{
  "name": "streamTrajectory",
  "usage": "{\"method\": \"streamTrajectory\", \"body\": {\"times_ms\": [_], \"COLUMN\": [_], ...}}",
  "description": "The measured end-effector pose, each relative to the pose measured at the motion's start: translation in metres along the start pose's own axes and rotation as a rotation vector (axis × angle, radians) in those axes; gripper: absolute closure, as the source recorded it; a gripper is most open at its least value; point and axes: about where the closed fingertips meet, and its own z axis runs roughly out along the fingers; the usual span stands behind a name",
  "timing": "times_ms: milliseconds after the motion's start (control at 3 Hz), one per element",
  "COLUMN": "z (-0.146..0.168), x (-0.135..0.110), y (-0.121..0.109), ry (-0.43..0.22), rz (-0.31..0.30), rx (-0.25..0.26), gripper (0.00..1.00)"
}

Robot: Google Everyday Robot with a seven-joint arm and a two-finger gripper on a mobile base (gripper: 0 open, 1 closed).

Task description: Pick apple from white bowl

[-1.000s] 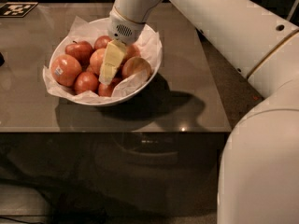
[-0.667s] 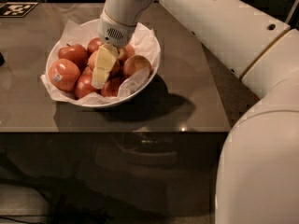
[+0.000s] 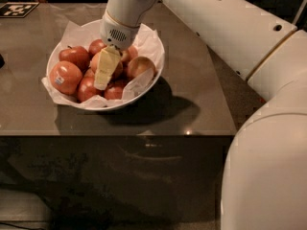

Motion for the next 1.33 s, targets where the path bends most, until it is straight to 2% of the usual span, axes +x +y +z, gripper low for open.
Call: {"method": "streamTrajectory", "body": {"times_ms": [1000, 1333], "z": [-0.0003, -0.0051], "x": [-0.0002, -0.0026], "y": [0.0000, -0.0001], "ry": [0.000, 0.000], "rz": [0.000, 0.000], "rx": [0.000, 0.001], "gripper": [0.89, 1.00]}}
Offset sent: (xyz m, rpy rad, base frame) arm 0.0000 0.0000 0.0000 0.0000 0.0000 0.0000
